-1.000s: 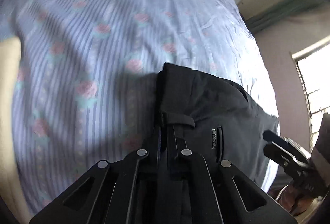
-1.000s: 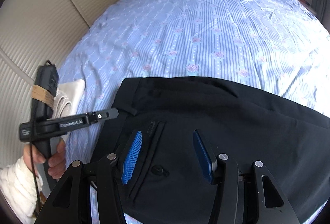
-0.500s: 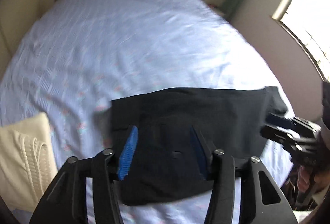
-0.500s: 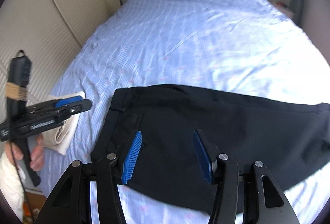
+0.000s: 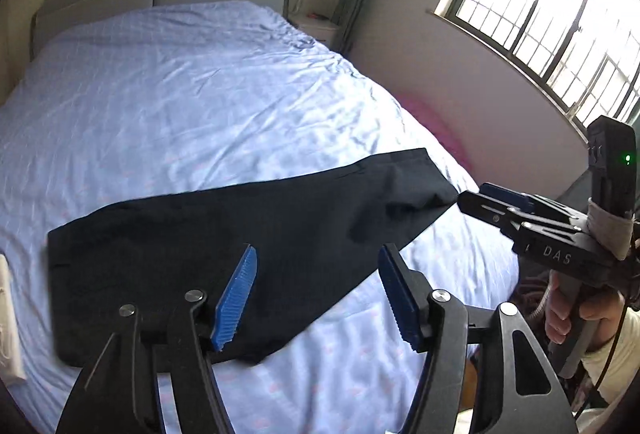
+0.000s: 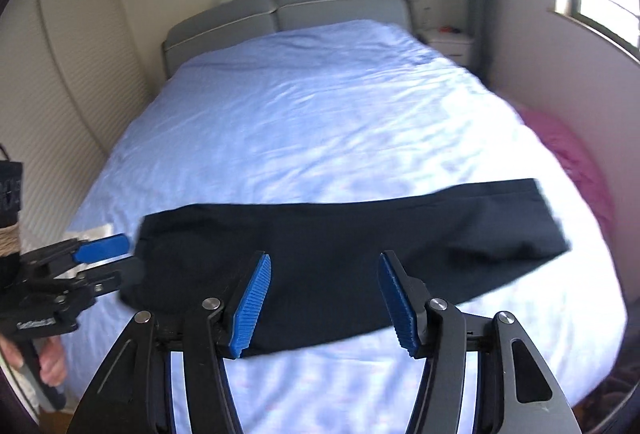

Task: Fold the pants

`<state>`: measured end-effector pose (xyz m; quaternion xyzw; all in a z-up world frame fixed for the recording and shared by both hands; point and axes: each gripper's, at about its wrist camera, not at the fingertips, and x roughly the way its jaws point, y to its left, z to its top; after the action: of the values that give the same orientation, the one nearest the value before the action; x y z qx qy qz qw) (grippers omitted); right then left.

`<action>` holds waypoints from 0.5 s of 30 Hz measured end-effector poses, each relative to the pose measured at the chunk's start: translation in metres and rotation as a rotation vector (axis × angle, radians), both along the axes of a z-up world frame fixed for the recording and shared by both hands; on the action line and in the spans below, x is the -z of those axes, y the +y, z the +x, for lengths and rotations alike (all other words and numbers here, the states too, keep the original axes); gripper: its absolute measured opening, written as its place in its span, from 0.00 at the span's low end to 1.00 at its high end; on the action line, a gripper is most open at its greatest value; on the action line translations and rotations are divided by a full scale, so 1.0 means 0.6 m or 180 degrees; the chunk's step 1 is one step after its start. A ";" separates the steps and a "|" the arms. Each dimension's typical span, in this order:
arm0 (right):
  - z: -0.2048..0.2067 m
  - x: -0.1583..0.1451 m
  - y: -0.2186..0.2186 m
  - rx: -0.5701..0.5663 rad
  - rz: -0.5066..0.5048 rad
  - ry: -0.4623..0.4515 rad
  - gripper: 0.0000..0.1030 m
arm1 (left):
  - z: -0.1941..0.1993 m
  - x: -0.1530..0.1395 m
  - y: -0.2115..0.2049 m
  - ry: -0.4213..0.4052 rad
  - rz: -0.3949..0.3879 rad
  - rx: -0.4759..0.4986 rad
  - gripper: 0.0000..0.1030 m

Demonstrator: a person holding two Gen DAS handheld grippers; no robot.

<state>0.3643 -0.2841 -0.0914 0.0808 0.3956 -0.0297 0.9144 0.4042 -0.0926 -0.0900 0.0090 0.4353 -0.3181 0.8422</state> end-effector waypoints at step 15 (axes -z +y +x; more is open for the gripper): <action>-0.028 0.095 -0.533 0.0219 0.0618 0.0219 0.55 | -0.044 0.102 -0.453 0.0056 0.0761 -0.1213 0.77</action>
<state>0.3472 -0.6042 -0.1483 0.1815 0.4247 -0.0254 0.8866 0.3780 -0.3644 -0.1509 0.0237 0.4711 -0.0994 0.8761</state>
